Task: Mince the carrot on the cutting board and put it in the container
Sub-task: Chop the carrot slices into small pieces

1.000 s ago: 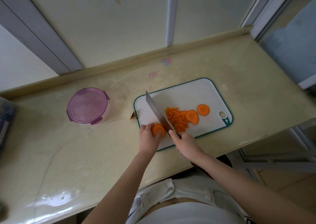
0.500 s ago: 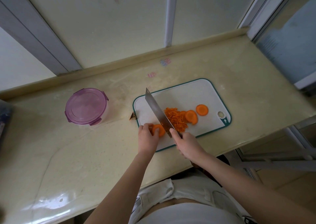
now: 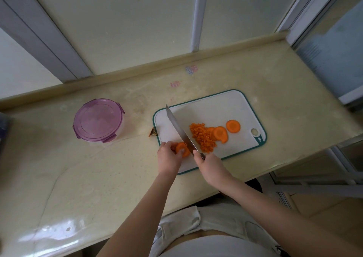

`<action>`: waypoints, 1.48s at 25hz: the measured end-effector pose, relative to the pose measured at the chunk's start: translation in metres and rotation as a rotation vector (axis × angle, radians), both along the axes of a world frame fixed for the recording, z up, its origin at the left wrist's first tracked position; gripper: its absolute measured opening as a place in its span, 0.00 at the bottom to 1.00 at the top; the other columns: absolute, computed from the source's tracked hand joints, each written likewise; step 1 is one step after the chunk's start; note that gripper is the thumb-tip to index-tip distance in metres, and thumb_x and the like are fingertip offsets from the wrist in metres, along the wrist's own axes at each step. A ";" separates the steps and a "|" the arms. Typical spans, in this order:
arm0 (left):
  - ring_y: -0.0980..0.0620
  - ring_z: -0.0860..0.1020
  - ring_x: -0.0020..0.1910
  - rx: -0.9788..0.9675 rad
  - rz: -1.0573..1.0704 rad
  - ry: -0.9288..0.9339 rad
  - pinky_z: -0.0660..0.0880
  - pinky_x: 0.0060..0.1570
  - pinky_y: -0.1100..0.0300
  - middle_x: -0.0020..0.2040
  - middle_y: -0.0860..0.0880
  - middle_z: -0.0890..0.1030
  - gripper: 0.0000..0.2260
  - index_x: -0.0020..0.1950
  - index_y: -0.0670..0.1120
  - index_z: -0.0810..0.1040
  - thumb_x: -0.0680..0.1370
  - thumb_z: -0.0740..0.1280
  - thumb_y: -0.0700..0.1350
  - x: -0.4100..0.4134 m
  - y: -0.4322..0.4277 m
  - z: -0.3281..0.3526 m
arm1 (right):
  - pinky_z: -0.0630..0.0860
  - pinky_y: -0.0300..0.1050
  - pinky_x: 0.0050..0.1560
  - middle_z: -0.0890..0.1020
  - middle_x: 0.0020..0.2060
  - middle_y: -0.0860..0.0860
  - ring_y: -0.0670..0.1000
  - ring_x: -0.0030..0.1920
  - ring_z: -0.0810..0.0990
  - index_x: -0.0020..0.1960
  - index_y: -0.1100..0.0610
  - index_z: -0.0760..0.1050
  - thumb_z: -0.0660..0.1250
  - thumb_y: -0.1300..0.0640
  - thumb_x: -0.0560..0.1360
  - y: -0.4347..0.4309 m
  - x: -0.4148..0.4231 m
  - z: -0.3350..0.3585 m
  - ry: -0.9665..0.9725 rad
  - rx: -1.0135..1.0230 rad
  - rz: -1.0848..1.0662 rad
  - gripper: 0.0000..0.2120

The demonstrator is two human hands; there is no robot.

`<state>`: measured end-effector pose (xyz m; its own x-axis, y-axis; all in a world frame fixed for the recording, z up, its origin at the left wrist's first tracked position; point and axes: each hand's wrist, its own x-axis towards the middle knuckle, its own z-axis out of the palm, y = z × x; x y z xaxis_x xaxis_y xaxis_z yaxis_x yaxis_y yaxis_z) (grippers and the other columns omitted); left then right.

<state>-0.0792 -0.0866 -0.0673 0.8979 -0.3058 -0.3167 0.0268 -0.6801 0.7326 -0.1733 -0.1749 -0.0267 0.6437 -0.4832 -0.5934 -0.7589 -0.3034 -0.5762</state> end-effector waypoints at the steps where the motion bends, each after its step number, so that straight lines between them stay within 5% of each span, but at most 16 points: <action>1: 0.53 0.72 0.43 0.001 -0.004 -0.002 0.66 0.43 0.66 0.46 0.49 0.74 0.09 0.52 0.41 0.79 0.73 0.71 0.40 0.000 0.000 0.000 | 0.62 0.38 0.26 0.68 0.25 0.51 0.48 0.25 0.67 0.30 0.57 0.62 0.53 0.43 0.81 0.001 0.000 -0.001 0.005 -0.003 -0.003 0.25; 24: 0.52 0.73 0.45 0.016 -0.003 0.029 0.68 0.43 0.64 0.48 0.47 0.75 0.10 0.53 0.44 0.75 0.73 0.70 0.42 0.001 -0.002 -0.002 | 0.67 0.43 0.33 0.68 0.25 0.50 0.49 0.27 0.69 0.31 0.56 0.63 0.53 0.42 0.80 -0.011 -0.002 -0.002 -0.121 0.052 0.003 0.25; 37: 0.52 0.73 0.43 0.023 -0.052 0.039 0.68 0.41 0.64 0.48 0.45 0.76 0.07 0.47 0.46 0.73 0.74 0.70 0.42 0.004 0.000 -0.008 | 0.63 0.41 0.29 0.67 0.25 0.50 0.47 0.26 0.67 0.31 0.56 0.63 0.55 0.44 0.81 0.001 -0.023 0.006 -0.034 0.066 -0.021 0.24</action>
<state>-0.0756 -0.0867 -0.0749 0.8679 -0.3434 -0.3588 0.0196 -0.6981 0.7157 -0.1966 -0.1739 -0.0207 0.6537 -0.4573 -0.6029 -0.7447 -0.2475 -0.6197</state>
